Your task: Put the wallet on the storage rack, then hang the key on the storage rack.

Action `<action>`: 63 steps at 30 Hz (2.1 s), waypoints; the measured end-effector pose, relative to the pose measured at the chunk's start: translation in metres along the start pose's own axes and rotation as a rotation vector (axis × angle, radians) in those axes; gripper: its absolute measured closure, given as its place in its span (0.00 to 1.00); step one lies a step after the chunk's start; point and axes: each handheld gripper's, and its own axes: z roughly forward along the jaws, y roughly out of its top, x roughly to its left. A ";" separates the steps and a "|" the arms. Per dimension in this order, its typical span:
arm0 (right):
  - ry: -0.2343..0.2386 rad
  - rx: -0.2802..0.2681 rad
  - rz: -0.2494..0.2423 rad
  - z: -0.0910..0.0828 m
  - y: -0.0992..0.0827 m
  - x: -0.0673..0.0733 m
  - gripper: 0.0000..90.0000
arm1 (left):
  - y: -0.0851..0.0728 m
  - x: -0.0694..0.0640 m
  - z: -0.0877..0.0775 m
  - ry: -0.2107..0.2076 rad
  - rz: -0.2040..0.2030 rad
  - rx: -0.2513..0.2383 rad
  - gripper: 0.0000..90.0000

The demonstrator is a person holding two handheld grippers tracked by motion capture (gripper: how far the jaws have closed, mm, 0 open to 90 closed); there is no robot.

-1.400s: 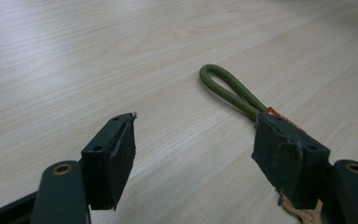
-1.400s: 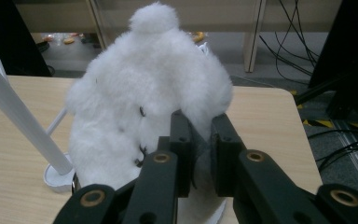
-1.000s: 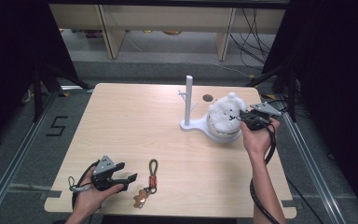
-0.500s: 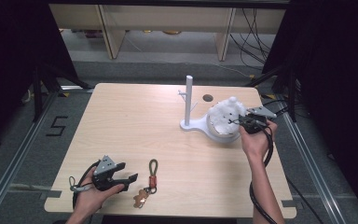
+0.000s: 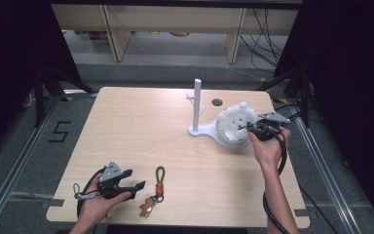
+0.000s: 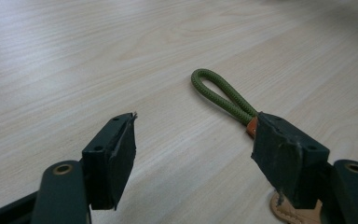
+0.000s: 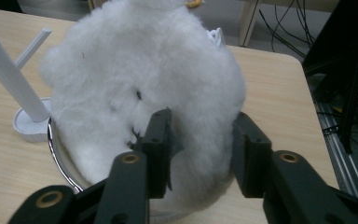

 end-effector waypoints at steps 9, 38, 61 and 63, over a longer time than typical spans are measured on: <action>0.045 -0.038 0.048 -0.020 -0.002 -0.004 0.53 | 0.008 0.001 -0.001 -0.001 0.015 0.008 0.34; 0.093 0.048 0.121 -0.050 -0.064 0.004 0.50 | 0.034 -0.003 -0.009 0.001 0.023 0.034 0.37; 0.086 0.153 0.141 -0.055 -0.080 -0.001 0.51 | 0.057 -0.016 0.003 -0.010 -0.014 0.276 0.39; 0.075 0.164 0.137 -0.056 -0.079 0.001 0.51 | 0.061 -0.017 0.003 -0.010 -0.005 0.306 0.39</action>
